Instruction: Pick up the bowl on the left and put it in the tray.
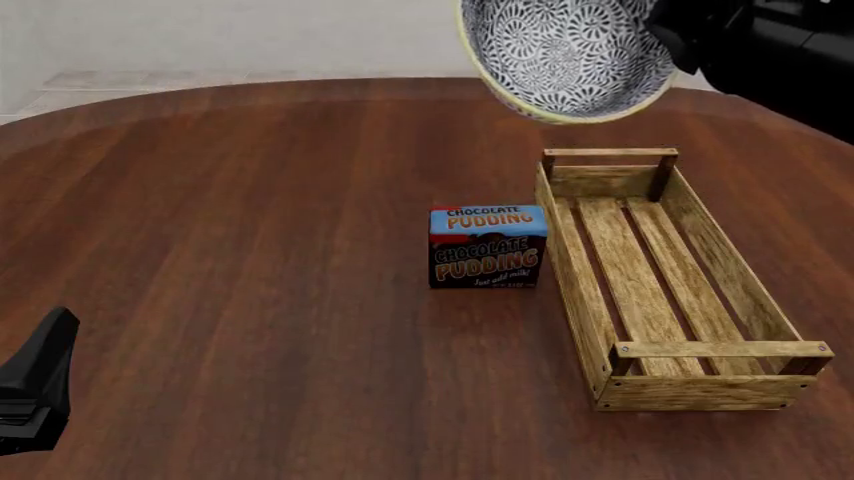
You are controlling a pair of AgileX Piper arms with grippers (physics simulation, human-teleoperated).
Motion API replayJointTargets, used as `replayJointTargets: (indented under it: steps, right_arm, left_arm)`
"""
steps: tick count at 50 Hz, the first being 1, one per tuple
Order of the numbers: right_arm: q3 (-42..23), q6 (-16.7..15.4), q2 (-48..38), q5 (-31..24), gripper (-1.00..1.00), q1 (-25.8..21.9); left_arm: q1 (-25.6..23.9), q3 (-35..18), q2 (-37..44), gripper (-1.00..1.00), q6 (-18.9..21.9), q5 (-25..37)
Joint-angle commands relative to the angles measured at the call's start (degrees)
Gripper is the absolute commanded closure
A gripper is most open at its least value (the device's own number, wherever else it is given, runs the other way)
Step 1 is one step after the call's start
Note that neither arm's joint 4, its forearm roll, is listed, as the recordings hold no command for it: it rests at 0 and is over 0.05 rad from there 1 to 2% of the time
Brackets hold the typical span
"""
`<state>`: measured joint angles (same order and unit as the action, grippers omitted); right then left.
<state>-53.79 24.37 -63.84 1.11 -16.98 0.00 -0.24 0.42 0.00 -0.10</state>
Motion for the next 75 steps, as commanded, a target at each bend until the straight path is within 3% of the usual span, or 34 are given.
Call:
replayJointTargets:
  steps: [1,13,14,29,40,57,75]
  right_arm:
    - [1.27,0.85,0.85,0.75,1.0,2.65]
    - [1.85,1.08,0.02,-0.81,1.0,5.25]
    - [2.67,2.76,0.52,0.04,1.0,4.33]
    - [4.07,3.76,0.99,-1.37,1.0,6.97]
    - [4.11,3.83,4.15,-4.97,1.0,7.05]
    - [4.96,4.93,5.7,-9.64,1.0,11.28]
    - [5.97,6.42,5.97,-11.64,1.0,13.14]
  left_arm:
    - [0.0,0.0,0.0,-1.0,0.0,0.0]
    - [0.0,0.0,0.0,-1.0,0.0,0.0]
    - [0.0,0.0,0.0,-1.0,0.0,0.0]
    - [0.0,0.0,0.0,-1.0,0.0,0.0]
    - [0.0,0.0,0.0,-1.0,0.0,0.0]
    - [0.0,0.0,0.0,-1.0,0.0,0.0]
    - [0.0,0.0,0.0,-1.0,0.0,0.0]
